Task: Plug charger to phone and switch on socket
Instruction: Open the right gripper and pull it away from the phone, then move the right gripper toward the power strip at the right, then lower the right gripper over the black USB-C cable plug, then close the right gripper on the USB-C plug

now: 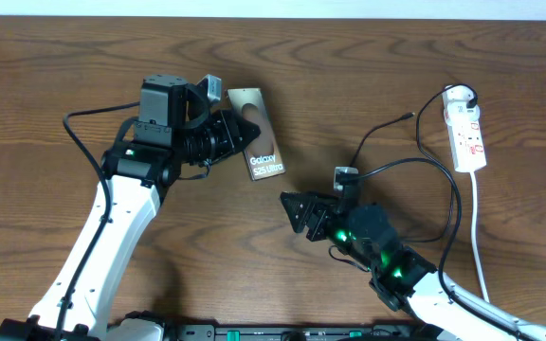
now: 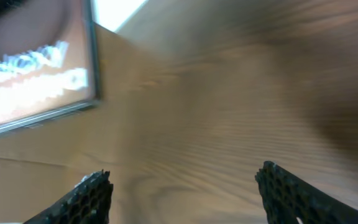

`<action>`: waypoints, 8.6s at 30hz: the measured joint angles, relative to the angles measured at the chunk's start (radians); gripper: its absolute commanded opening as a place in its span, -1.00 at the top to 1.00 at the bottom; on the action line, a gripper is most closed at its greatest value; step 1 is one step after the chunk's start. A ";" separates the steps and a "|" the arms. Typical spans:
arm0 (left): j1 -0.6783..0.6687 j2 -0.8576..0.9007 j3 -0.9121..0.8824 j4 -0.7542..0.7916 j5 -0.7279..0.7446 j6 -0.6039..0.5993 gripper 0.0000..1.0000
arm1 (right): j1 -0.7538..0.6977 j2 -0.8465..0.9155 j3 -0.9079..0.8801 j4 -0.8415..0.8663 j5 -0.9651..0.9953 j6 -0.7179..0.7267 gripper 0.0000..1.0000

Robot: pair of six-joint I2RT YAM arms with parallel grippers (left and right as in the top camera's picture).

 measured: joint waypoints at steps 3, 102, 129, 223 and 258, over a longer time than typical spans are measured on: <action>0.003 0.000 0.000 -0.014 0.000 0.048 0.86 | 0.000 -0.010 0.025 -0.145 0.042 -0.065 -0.63; 0.003 0.000 0.000 -0.030 0.000 -0.007 0.85 | -0.659 0.121 0.694 -0.476 -0.108 -0.635 -0.97; 0.003 0.000 0.000 -0.061 0.000 -0.008 0.85 | -0.558 0.686 0.694 -0.524 0.380 -0.486 -0.64; 0.085 0.000 0.000 -0.131 -0.012 0.073 0.85 | -0.431 0.701 0.704 -0.552 0.320 -0.248 -0.82; 0.085 0.000 0.000 -0.131 -0.012 0.073 0.85 | -0.369 0.893 0.742 -0.313 0.469 -0.240 0.90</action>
